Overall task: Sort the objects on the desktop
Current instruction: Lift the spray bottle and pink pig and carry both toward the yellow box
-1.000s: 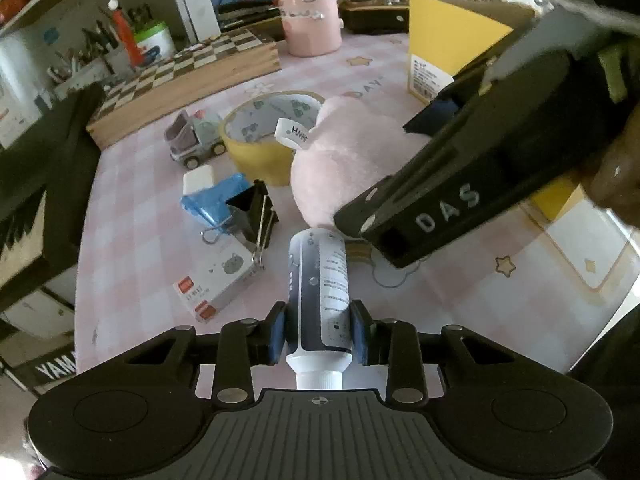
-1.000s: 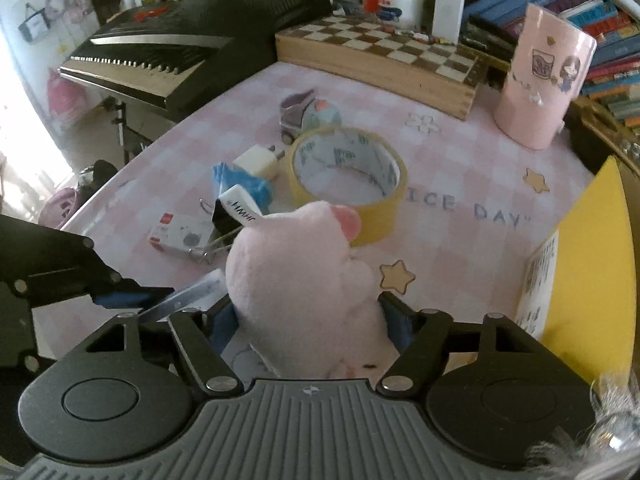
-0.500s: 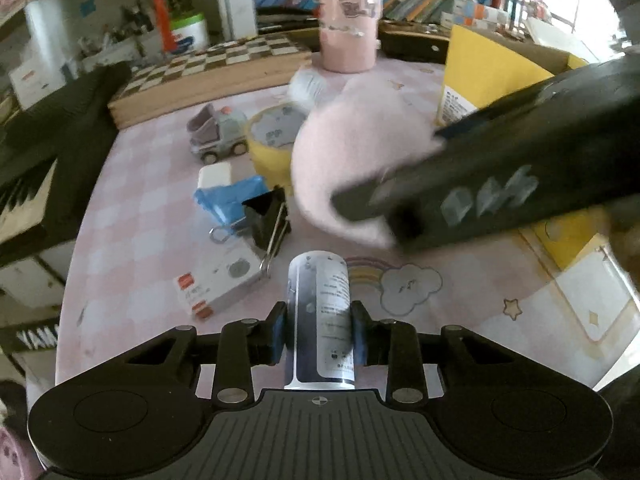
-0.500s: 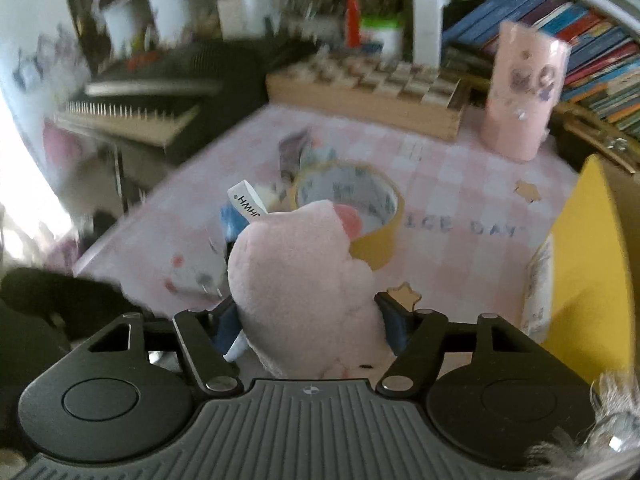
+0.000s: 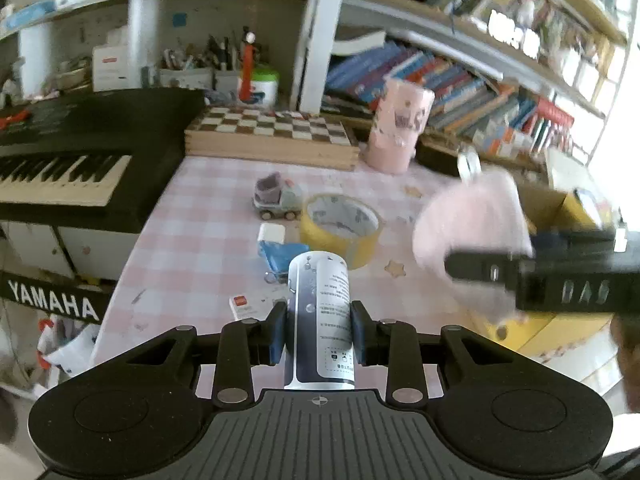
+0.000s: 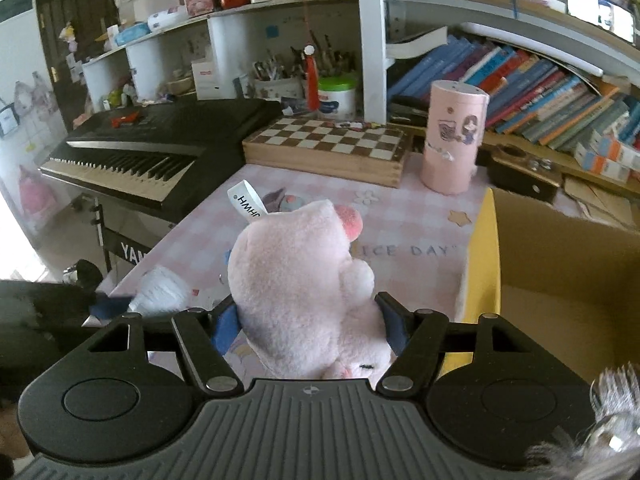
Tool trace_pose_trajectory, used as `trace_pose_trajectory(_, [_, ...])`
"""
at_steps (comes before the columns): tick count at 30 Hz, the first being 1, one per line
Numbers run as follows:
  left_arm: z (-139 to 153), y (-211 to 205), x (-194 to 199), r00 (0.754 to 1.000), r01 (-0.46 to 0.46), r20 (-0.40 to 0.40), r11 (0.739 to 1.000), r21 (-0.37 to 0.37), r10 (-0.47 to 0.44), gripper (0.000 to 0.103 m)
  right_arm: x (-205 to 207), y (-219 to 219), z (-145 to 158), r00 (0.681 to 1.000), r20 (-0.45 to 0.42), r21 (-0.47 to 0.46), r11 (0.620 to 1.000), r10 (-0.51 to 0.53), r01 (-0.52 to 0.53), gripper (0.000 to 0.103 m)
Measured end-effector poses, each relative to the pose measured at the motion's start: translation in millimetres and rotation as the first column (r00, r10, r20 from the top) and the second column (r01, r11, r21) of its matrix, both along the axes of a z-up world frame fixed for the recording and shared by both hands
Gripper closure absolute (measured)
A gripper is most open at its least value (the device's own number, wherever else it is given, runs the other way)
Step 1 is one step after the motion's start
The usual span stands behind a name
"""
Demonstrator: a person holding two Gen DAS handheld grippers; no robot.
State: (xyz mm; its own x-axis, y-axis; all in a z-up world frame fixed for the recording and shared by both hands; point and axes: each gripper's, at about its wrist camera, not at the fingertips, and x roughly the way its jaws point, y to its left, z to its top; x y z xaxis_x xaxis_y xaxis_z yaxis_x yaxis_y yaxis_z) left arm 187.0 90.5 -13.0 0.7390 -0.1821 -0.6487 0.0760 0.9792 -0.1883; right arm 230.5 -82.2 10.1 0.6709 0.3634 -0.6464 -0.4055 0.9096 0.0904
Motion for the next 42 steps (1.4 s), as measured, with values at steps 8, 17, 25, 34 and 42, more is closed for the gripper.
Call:
trace_pose_trajectory(8, [9.6, 6.7, -32.3, 1.0, 0.007, 0.012, 1.0, -0.006, -0.007, 0.072, -41.5, 1.6, -1.6, 0.998, -0.032, 0.029, 0.998, -0.062, 0.063, 0.036])
trace_pose_trajectory(17, [7.0, 18.7, -75.0, 1.0, 0.028, 0.013, 1.0, 0.007, -0.029, 0.072, -88.4, 18.8, -12.2, 0.993, -0.076, -0.002, 0.996, -0.09, 0.09, 0.036])
trace_pose_trajectory(25, [6.3, 24.4, -105.3, 0.997, 0.078, -0.004, 0.997, 0.015, -0.078, 0.072, -130.5, 29.6, -16.3, 0.988, -0.091, -0.007, 0.992, -0.123, 0.123, 0.035])
trace_pose_trajectory(34, [5.4, 26.9, -132.9, 0.99, 0.141, -0.007, 0.99, 0.019, -0.141, 0.072, -171.7, 29.2, -20.7, 0.975, -0.106, 0.006, 0.98, -0.197, 0.199, 0.035])
trace_pose_trajectory(42, [1.6, 25.3, -148.5, 0.981, 0.193, -0.018, 0.981, 0.007, -0.193, 0.072, -200.3, 29.1, -22.4, 0.966, -0.105, 0.009, 0.971, -0.238, 0.24, 0.036])
